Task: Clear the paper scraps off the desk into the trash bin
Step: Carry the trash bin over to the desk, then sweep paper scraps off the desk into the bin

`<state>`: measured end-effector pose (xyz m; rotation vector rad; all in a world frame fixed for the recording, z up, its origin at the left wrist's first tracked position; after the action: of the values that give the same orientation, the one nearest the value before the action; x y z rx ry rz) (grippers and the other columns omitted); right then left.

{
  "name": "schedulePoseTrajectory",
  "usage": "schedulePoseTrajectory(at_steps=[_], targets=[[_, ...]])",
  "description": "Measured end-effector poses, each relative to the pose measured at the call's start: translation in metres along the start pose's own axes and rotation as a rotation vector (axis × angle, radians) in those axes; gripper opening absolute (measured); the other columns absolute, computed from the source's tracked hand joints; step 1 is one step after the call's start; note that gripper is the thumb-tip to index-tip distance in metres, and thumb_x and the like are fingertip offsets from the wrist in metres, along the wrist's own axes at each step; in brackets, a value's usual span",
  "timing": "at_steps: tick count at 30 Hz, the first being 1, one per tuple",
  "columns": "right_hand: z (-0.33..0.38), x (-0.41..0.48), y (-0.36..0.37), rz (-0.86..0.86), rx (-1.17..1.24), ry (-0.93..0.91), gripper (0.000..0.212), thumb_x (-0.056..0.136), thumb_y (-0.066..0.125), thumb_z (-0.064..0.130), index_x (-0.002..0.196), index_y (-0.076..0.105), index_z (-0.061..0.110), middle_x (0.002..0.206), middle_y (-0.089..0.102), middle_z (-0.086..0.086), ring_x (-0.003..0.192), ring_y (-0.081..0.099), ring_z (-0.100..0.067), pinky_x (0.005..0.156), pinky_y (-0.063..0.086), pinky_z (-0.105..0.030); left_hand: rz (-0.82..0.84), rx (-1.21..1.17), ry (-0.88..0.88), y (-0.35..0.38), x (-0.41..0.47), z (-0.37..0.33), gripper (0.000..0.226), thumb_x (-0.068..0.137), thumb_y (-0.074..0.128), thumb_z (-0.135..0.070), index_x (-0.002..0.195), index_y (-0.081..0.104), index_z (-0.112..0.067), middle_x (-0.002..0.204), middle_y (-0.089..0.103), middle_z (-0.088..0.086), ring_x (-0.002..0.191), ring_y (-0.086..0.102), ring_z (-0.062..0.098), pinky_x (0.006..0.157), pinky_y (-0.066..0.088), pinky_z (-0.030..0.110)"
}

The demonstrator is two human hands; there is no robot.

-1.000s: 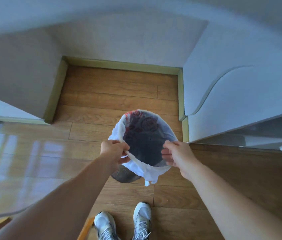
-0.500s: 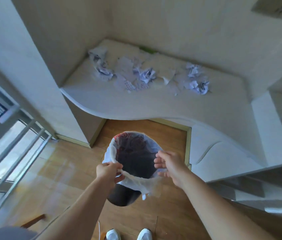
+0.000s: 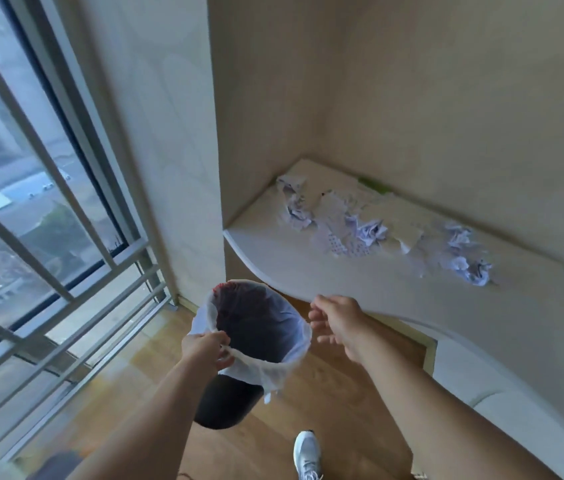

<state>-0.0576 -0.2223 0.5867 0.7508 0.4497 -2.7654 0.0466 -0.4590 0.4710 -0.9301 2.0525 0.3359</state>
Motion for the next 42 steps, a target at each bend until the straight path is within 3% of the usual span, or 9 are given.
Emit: schedulePoseTrajectory(at_steps=[7, 10, 13, 16, 23, 27, 33, 40, 42], targets=[[0.038, 0.066, 0.028, 0.125, -0.174, -0.068, 0.027, 0.088, 0.051, 0.037, 0.079, 0.060, 0.013, 0.075, 0.060, -0.007, 0.068, 0.057, -0.019, 0.055, 0.047, -0.032, -0.076, -0.035, -0.003, 0.000, 0.012, -0.028, 0.013, 0.076, 0.069, 0.009, 0.084, 0.060, 0.006, 0.073, 0.051, 0.018, 0.054, 0.059, 0.027, 0.039, 0.057, 0.032], [0.065, 0.120, 0.009, 0.105, -0.309, -0.123, 0.027, 0.090, 0.052, 0.038, 0.101, 0.061, 0.014, 0.098, 0.063, -0.009, 0.087, 0.061, -0.024, 0.068, 0.055, -0.039, -0.114, -0.071, 0.021, 0.014, 0.015, -0.045, 0.010, 0.076, 0.067, 0.011, 0.080, 0.059, 0.007, 0.071, 0.046, 0.015, 0.052, 0.053, 0.025, 0.038, 0.052, 0.026], [0.091, 0.180, -0.012, 0.074, -0.588, -0.237, 0.051, 0.091, 0.056, 0.038, 0.135, 0.047, 0.014, 0.137, 0.047, -0.017, 0.120, 0.052, -0.036, 0.093, 0.048, -0.039, -0.178, -0.072, 0.021, 0.024, 0.013, -0.056, 0.007, 0.077, 0.063, 0.011, 0.080, 0.058, 0.008, 0.067, 0.038, 0.011, 0.047, 0.041, 0.021, 0.040, 0.046, 0.022], [0.123, 0.238, -0.019, 0.069, -0.782, -0.389, 0.069, 0.089, 0.058, 0.044, 0.147, 0.031, 0.019, 0.149, 0.027, -0.018, 0.130, 0.041, -0.038, 0.104, 0.039, -0.038, -0.193, -0.087, 0.018, 0.036, 0.018, -0.061, 0.010, 0.079, 0.062, 0.011, 0.087, 0.058, 0.009, 0.076, 0.035, 0.013, 0.054, 0.039, 0.021, 0.040, 0.044, 0.022], [0.198, 0.358, 0.019, 0.218, -0.985, -0.530, 0.121, 0.066, 0.077, 0.059, 0.153, -0.001, 0.030, 0.163, -0.009, -0.008, 0.150, 0.009, -0.032, 0.117, 0.023, -0.046, -0.230, -0.095, 0.020, 0.044, 0.043, -0.069, 0.014, 0.077, 0.058, 0.016, 0.076, 0.054, 0.002, 0.082, 0.039, 0.018, 0.067, 0.042, 0.029, 0.050, 0.042, 0.031], [0.212, 0.409, 0.038, 0.281, -1.260, -0.477, 0.144, 0.045, 0.077, 0.075, 0.149, -0.016, 0.038, 0.162, -0.022, -0.001, 0.148, -0.013, -0.036, 0.114, 0.013, -0.064, -0.220, -0.034, 0.054, 0.040, 0.058, -0.074, 0.018, 0.076, 0.059, 0.013, 0.067, 0.051, -0.001, 0.073, 0.041, 0.015, 0.064, 0.044, 0.029, 0.048, 0.042, 0.029], [0.194, 0.444, 0.050, 0.334, -1.343, -0.496, 0.132, 0.047, 0.074, 0.077, 0.152, 0.003, 0.038, 0.164, -0.006, 0.000, 0.149, -0.004, -0.034, 0.119, 0.015, -0.051, -0.268, 0.006, 0.069, 0.034, 0.059, -0.075, 0.013, 0.077, 0.065, 0.007, 0.065, 0.062, 0.005, 0.069, 0.053, 0.017, 0.067, 0.058, 0.031, 0.047, 0.052, 0.031], [0.178, 0.426, 0.045, 0.235, -1.305, -0.665, 0.127, 0.050, 0.078, 0.067, 0.149, 0.012, 0.025, 0.146, 0.026, -0.013, 0.131, 0.029, -0.040, 0.102, 0.032, -0.042, -0.254, -0.048, 0.056, 0.034, 0.048, -0.070, 0.009, 0.077, 0.068, 0.006, 0.070, 0.065, 0.006, 0.075, 0.058, 0.021, 0.072, 0.063, 0.034, 0.050, 0.055, 0.033], [0.174, 0.419, 0.047, 0.218, -1.305, -0.659, 0.115, 0.052, 0.081, 0.062, 0.146, 0.026, 0.025, 0.141, 0.027, -0.012, 0.123, 0.031, -0.038, 0.095, 0.033, -0.036, -0.255, -0.061, 0.045, 0.033, 0.048, -0.068, 0.009, 0.077, 0.068, 0.006, 0.069, 0.064, 0.006, 0.074, 0.056, 0.020, 0.070, 0.061, 0.033, 0.050, 0.055, 0.034]])
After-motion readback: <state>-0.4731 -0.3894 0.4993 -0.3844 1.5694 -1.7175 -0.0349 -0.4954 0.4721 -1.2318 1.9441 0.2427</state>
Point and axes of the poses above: each hand's wrist, its own x-axis towards the middle knuckle, its own y-axis out of the palm, z = x × y, the point moved 5 cm from there along x, towards the middle knuckle
